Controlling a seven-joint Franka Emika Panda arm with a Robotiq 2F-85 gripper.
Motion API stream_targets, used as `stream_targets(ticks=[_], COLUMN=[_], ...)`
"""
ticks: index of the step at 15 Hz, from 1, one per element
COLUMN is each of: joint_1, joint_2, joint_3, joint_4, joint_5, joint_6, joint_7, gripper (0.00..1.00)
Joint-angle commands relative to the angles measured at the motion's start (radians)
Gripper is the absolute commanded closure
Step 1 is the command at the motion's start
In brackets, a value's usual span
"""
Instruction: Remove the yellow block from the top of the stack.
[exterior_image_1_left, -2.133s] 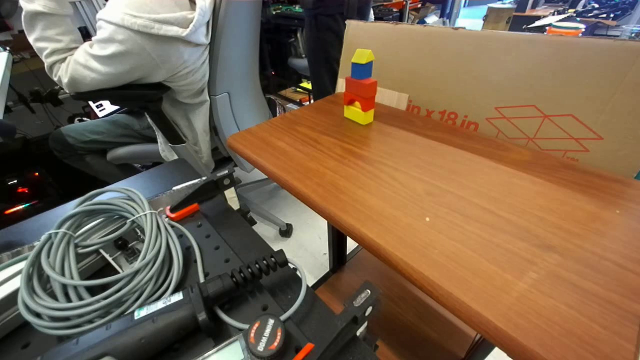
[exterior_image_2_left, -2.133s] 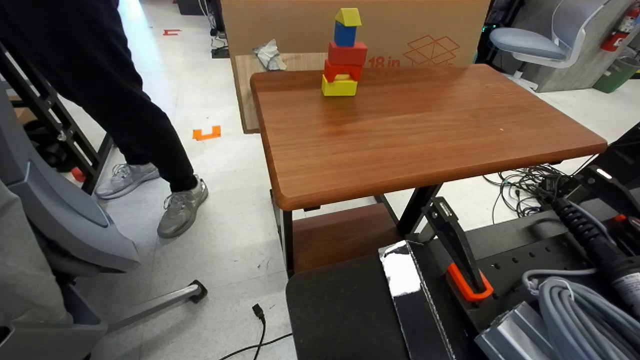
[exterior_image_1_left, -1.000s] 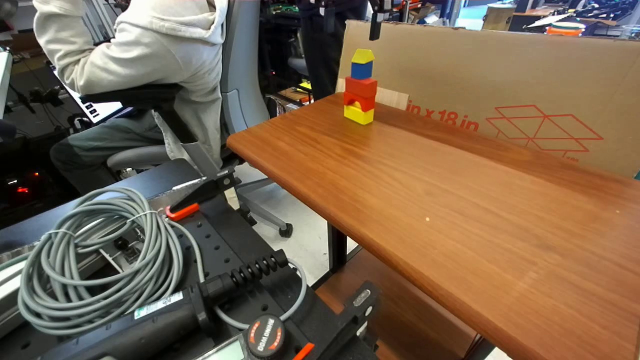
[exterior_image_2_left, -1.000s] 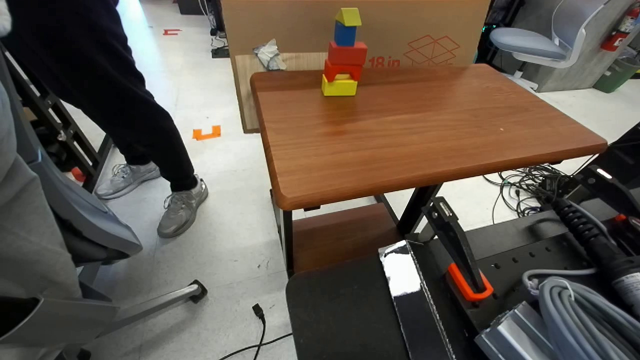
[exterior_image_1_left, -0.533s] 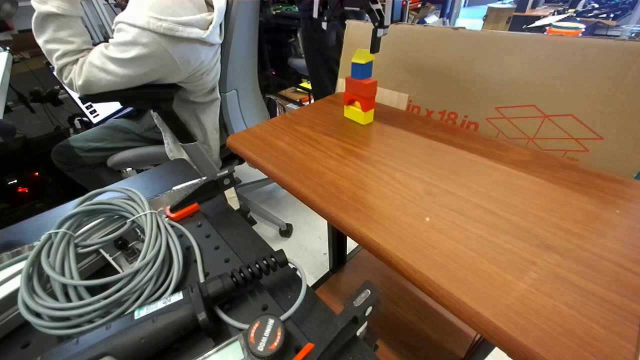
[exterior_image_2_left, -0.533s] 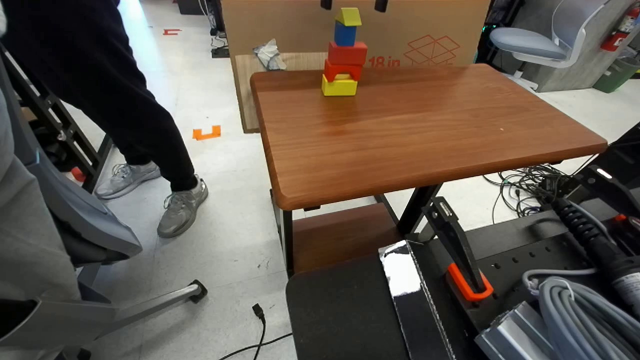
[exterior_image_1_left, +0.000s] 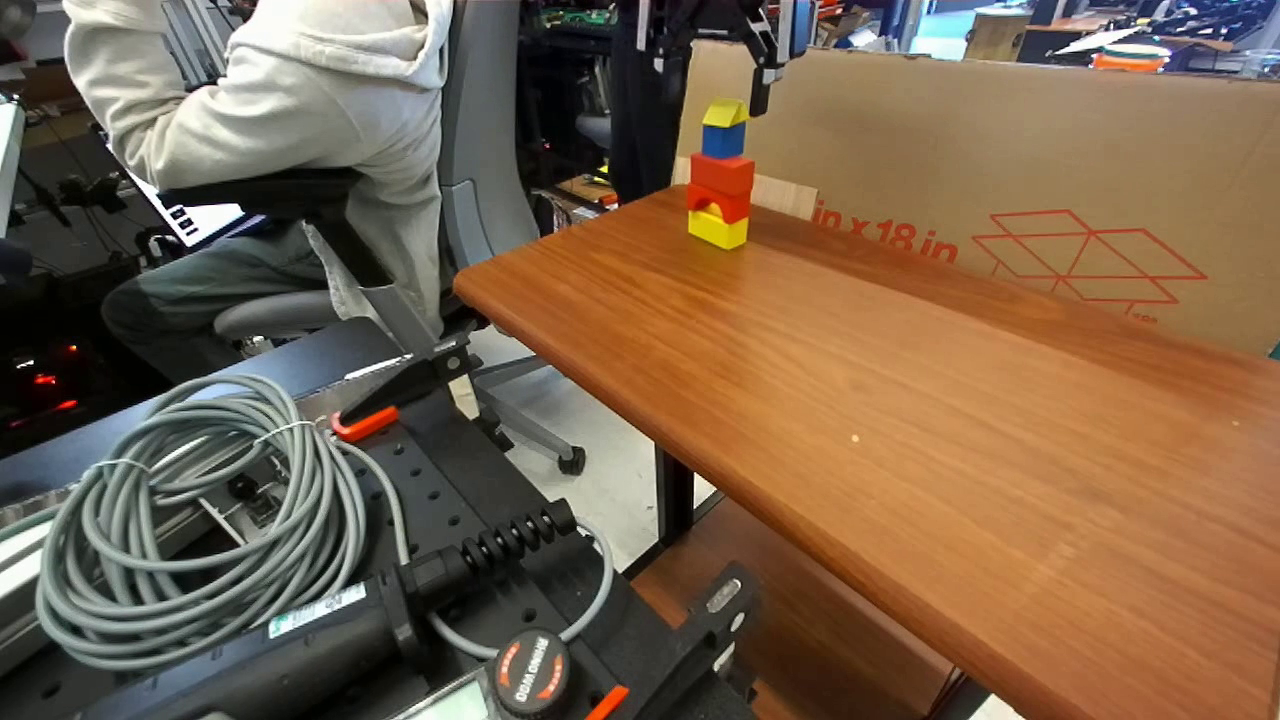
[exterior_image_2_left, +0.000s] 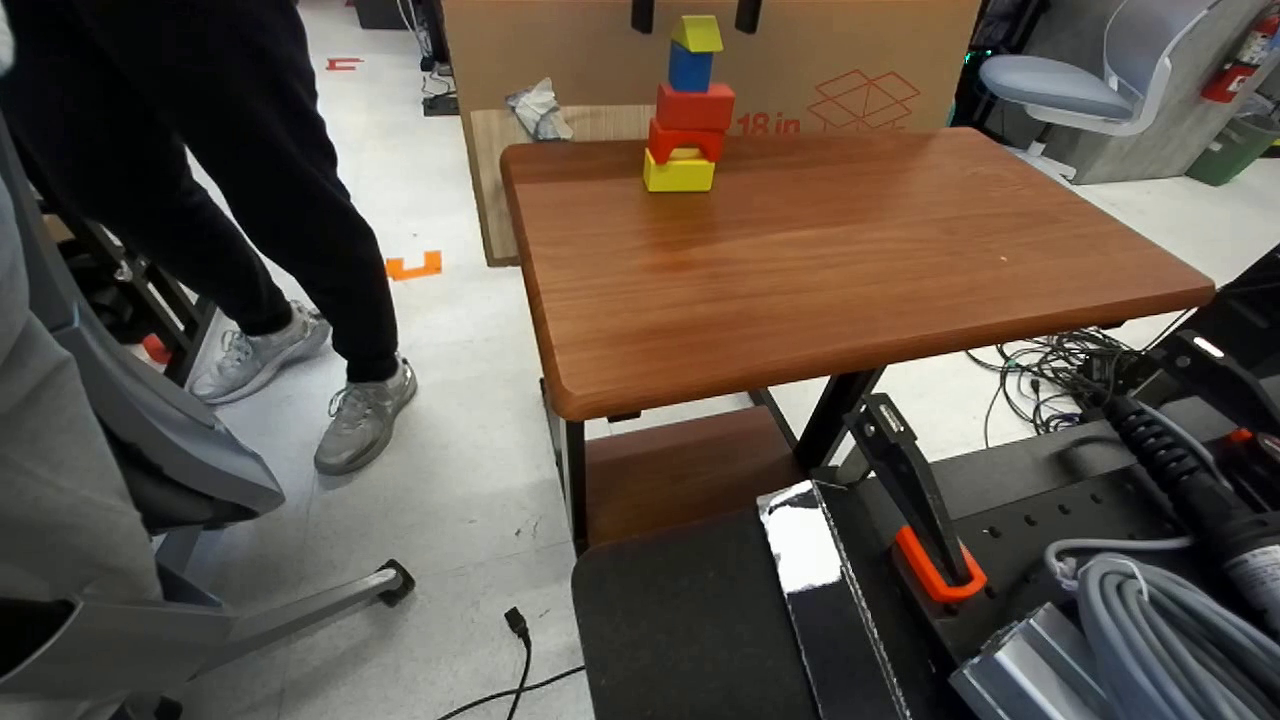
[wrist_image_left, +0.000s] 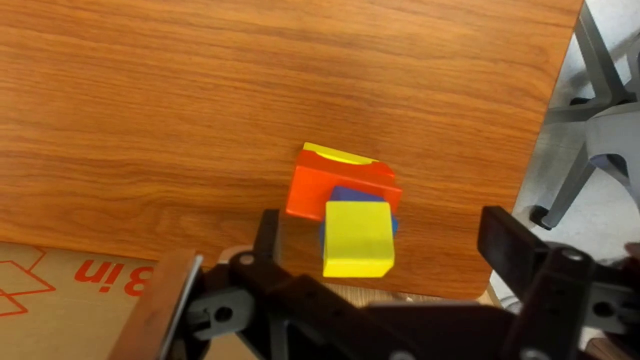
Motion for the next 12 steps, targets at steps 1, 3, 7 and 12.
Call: stream_targets(ticks=[1, 3, 7, 12], joint_1=[0.028, 0.03, 0.026, 0.022], joint_2=[0.031, 0.032, 0.021, -0.007], joint_3=[-0.022, -0.022, -0.027, -0.034], joint_4=[0.064, 0.07, 0.074, 0.065], joint_5=[-0.033, -0.035, -0.036, -0.029], joint_6=[-0.037, -0.037, -0.035, -0.037], joint_7=[0.003, 0.002, 0.005, 0.011], gripper=[0.25, 0.35, 0.65, 0.92])
